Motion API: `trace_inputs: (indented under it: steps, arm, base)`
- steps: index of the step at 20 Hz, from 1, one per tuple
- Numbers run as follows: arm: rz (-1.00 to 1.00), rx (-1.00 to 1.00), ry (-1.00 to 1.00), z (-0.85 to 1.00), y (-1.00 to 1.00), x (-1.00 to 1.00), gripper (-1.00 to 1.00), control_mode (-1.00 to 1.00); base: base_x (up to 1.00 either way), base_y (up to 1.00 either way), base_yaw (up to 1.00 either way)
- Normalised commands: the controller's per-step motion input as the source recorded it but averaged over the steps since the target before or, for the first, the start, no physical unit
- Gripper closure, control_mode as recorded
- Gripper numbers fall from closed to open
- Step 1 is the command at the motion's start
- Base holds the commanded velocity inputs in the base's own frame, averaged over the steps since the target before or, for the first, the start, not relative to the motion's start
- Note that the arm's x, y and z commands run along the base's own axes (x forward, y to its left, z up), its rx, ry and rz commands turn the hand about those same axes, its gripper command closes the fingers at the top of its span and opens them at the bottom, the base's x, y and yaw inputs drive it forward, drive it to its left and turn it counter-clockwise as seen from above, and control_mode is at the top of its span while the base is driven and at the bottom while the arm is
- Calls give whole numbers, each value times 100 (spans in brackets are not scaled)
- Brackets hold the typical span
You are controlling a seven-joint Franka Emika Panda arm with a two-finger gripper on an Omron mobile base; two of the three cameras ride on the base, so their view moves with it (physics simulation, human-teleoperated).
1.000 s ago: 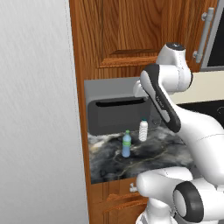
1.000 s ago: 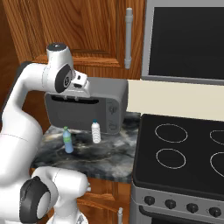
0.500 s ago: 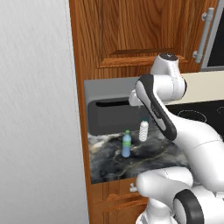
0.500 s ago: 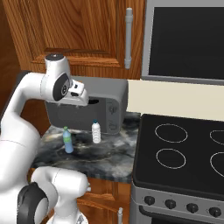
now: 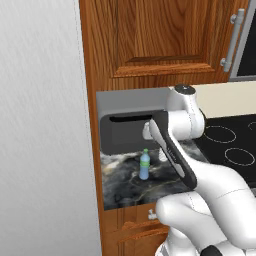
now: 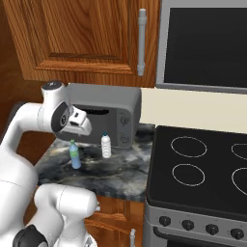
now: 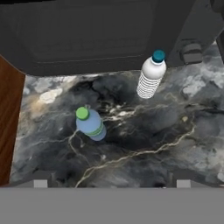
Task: Take the bottled waters from the counter and place them in the freezer to freeze. Close the freezer door after placing the bottles.
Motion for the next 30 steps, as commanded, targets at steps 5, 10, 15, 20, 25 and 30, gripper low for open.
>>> trace_inputs:
  steps: [5,10,15,20,25,30]
  arm:
    - [-1,0,6,-50,7,-2,-100,-100]
    - [0,0,2,-43,0,0,-100,-100]
    - [0,0,0,-34,4,3,-100,-100]
    - [0,0,-1,-29,22,14,-100,-100]
    - [0,0,0,-25,10,24,-100,-100]
    - [0,0,-1,-14,0,27,-100,-100]
  base:
    - [0,0,0]
    - [0,0,0]
    - [0,0,0]
    - [0,0,0]
    - [0,0,0]
    - [0,0,0]
